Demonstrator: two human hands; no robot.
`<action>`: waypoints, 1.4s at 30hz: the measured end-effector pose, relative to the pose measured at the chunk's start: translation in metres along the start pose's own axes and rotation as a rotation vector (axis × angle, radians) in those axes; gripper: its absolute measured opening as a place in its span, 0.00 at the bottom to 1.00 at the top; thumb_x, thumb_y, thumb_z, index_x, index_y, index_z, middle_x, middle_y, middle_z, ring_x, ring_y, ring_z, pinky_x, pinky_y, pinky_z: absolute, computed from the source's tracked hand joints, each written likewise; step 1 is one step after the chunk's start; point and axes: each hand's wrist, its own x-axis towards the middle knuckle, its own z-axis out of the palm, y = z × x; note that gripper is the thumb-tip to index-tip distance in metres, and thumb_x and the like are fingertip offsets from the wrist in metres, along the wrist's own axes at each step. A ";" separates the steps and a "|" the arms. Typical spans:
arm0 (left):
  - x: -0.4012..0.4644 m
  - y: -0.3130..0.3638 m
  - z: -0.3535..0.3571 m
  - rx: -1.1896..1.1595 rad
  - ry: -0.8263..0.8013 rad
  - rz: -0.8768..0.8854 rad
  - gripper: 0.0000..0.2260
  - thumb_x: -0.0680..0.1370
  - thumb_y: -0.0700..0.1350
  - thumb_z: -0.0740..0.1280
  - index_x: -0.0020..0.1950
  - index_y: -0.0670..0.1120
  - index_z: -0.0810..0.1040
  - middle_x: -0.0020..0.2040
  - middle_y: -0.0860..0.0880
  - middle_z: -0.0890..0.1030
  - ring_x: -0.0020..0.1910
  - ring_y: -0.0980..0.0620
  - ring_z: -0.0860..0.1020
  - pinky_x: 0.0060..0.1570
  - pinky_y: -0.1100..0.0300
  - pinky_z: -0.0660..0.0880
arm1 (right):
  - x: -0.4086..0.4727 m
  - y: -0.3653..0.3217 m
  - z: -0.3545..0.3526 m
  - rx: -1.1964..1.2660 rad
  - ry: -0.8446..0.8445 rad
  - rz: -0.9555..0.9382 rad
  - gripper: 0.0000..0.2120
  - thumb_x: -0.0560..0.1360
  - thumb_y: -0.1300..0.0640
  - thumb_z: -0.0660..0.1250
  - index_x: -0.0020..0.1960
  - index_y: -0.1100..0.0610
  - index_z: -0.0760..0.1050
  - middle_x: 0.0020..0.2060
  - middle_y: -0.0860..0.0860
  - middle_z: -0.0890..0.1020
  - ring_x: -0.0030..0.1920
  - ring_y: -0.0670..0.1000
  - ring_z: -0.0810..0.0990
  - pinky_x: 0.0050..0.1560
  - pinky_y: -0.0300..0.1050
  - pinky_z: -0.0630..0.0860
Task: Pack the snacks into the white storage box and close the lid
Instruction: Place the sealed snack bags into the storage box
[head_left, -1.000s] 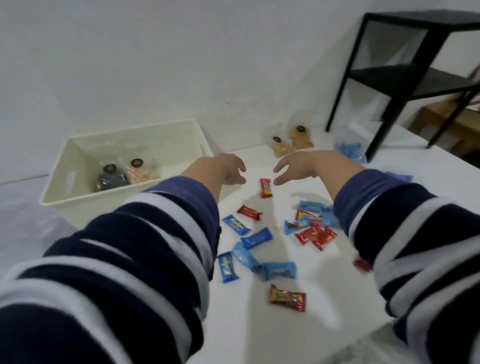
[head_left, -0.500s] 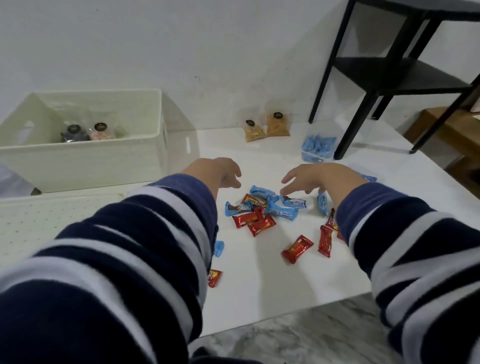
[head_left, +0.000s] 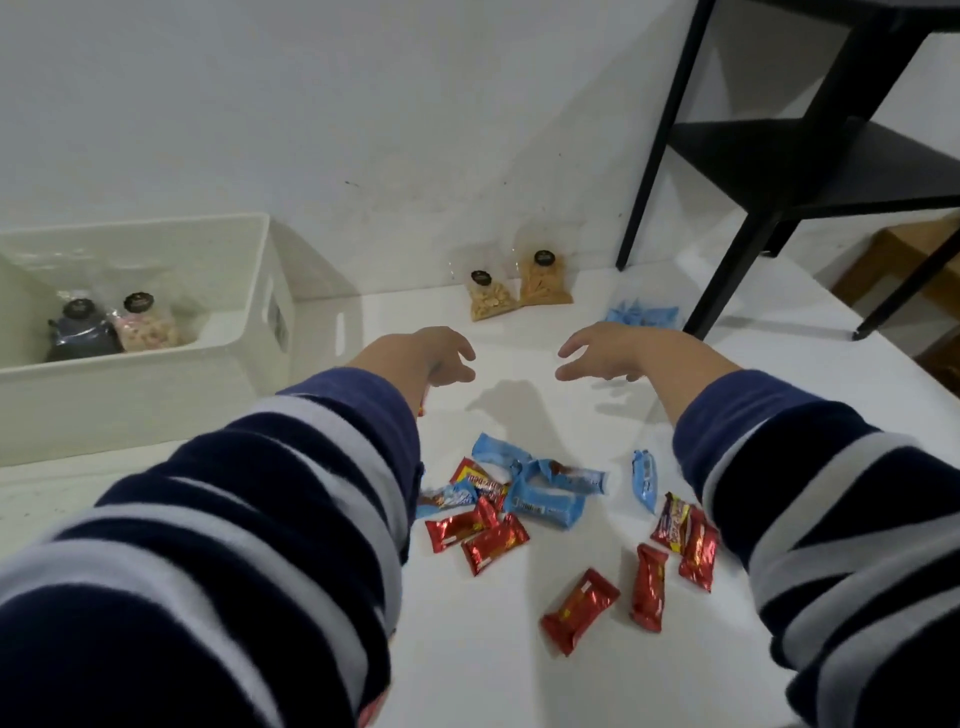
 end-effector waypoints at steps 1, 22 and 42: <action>0.014 0.002 -0.002 -0.021 0.010 0.002 0.17 0.80 0.48 0.63 0.69 0.50 0.72 0.69 0.46 0.71 0.66 0.44 0.72 0.65 0.52 0.70 | 0.014 0.005 -0.008 0.008 0.022 -0.016 0.25 0.78 0.47 0.63 0.74 0.51 0.65 0.72 0.50 0.66 0.67 0.55 0.72 0.63 0.46 0.69; 0.272 0.030 0.028 -0.722 0.528 -0.392 0.31 0.75 0.47 0.69 0.76 0.56 0.61 0.64 0.47 0.75 0.61 0.46 0.74 0.52 0.60 0.69 | 0.326 0.073 -0.060 0.745 0.218 -0.201 0.42 0.72 0.64 0.72 0.77 0.43 0.54 0.76 0.49 0.62 0.73 0.54 0.65 0.69 0.48 0.67; 0.071 -0.039 -0.005 -0.816 0.888 -0.243 0.26 0.74 0.35 0.68 0.71 0.51 0.71 0.53 0.47 0.78 0.51 0.46 0.78 0.54 0.49 0.77 | 0.153 -0.030 -0.054 0.669 0.275 -0.373 0.44 0.71 0.66 0.73 0.75 0.39 0.56 0.67 0.53 0.72 0.68 0.54 0.72 0.58 0.41 0.70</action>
